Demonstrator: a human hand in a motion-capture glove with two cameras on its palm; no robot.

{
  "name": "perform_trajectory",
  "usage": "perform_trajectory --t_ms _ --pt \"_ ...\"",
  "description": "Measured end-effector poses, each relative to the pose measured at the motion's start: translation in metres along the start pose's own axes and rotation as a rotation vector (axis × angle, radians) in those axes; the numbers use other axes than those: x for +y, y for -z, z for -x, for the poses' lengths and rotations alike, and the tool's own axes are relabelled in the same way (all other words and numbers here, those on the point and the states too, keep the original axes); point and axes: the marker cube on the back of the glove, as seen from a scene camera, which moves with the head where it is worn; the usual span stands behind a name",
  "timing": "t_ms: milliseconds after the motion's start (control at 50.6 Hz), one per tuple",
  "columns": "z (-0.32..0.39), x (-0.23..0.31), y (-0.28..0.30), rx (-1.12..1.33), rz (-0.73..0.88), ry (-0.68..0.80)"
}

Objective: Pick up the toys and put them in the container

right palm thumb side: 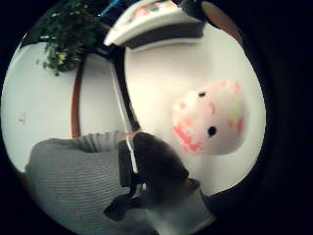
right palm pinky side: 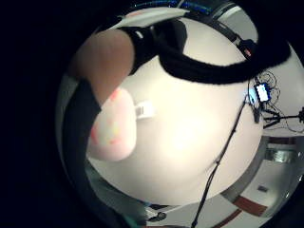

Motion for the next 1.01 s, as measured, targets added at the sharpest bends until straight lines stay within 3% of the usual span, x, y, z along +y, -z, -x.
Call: perform_trajectory --t_ms 99,257,554,672,791,870,1008 --pt "0.001 0.003 -0.039 -0.034 0.131 -0.023" --pt "-0.001 0.002 -0.045 -0.044 0.123 -0.002" --pt "0.006 -0.008 -0.036 -0.058 -0.08 0.0" --pt "0.0 -0.024 0.007 -0.112 -0.109 0.041" --pt "-0.032 -0.042 0.106 -0.148 -0.239 0.11" --pt "-0.029 -0.058 0.157 -0.199 -0.301 0.072" --pt "-0.02 -0.098 0.194 -0.225 -0.337 0.061"
